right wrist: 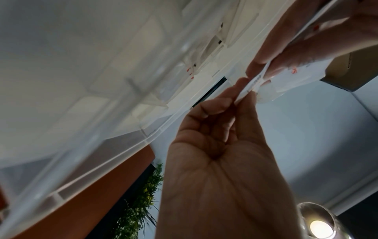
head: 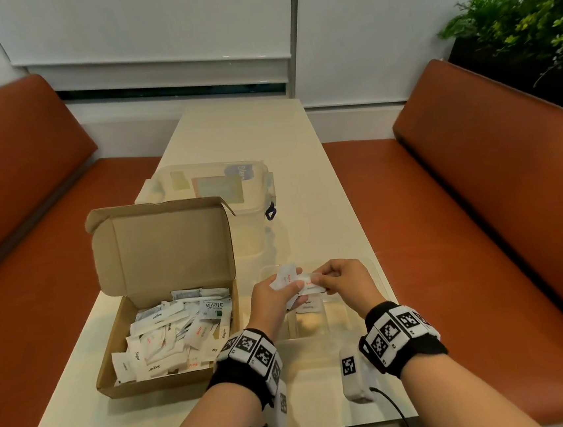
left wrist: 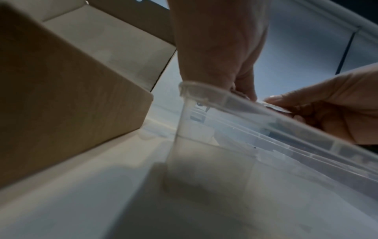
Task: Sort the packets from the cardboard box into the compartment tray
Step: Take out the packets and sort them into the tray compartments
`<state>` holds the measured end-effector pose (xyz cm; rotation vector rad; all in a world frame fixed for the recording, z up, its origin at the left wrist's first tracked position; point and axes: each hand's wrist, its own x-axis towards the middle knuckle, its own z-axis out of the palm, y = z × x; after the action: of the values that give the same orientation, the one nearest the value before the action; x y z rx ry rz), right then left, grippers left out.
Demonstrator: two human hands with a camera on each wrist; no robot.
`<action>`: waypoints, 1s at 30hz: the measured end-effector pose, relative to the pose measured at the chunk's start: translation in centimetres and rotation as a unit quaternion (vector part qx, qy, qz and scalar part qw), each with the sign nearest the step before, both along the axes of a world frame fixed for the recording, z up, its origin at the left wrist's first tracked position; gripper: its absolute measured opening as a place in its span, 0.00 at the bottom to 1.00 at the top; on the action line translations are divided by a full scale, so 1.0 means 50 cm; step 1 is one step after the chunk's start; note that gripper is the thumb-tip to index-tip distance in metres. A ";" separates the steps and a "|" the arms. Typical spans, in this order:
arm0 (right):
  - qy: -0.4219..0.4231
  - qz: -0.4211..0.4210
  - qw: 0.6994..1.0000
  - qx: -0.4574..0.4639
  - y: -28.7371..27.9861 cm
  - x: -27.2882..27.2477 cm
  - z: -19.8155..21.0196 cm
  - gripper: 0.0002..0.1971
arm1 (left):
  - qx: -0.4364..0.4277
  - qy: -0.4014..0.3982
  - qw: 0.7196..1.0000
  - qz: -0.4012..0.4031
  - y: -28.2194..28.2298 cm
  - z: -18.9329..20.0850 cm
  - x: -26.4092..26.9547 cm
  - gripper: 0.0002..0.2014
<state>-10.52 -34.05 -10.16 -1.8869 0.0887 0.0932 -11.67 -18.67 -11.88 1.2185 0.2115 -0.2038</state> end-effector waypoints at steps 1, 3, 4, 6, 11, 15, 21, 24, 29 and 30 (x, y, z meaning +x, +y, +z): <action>0.001 0.007 1.000 0.000 0.000 -0.001 0.002 0.07 | 0.001 0.000 1.000 0.003 0.001 0.001 0.000 0.11; 0.000 0.020 1.000 -0.013 -0.003 -0.003 0.007 0.06 | 0.005 0.002 1.000 0.009 0.001 0.003 0.000 0.10; -0.003 0.019 1.000 -0.020 -0.007 -0.003 0.009 0.05 | 0.008 0.003 1.000 0.015 0.000 0.003 -0.001 0.09; -0.012 -0.010 0.999 -0.034 -0.021 -0.003 0.010 0.03 | 0.013 0.001 0.999 0.035 -0.001 0.003 -0.001 0.09; -0.025 -0.098 0.985 -0.143 -0.060 -0.008 -0.008 0.04 | -0.008 -0.018 0.996 0.085 0.012 0.001 -0.005 0.09; 0.000 -0.090 0.980 -0.177 -0.055 -0.018 -0.036 0.07 | -0.007 -0.026 0.995 0.097 0.013 -0.001 -0.010 0.10; -0.029 -0.120 0.963 -0.239 -0.050 -0.019 -0.060 0.05 | -0.020 -0.026 0.995 0.097 0.013 0.001 -0.011 0.08; -0.040 -0.110 0.950 -0.290 -0.052 -0.014 -0.062 0.05 | -0.023 -0.022 0.995 0.095 0.014 0.002 -0.011 0.06; -0.072 -0.073 0.929 -0.356 -0.052 -0.005 -0.075 0.04 | -0.018 -0.015 0.995 0.101 0.014 0.000 -0.008 0.08; -0.081 -0.064 0.925 -0.366 -0.052 -0.003 -0.077 0.04 | -0.019 -0.015 0.995 0.100 0.015 0.000 -0.008 0.08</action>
<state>-10.67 -36.67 -14.02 -2.6213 0.1472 -0.2183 -12.06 -17.94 -11.88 1.1533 0.3006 -0.0148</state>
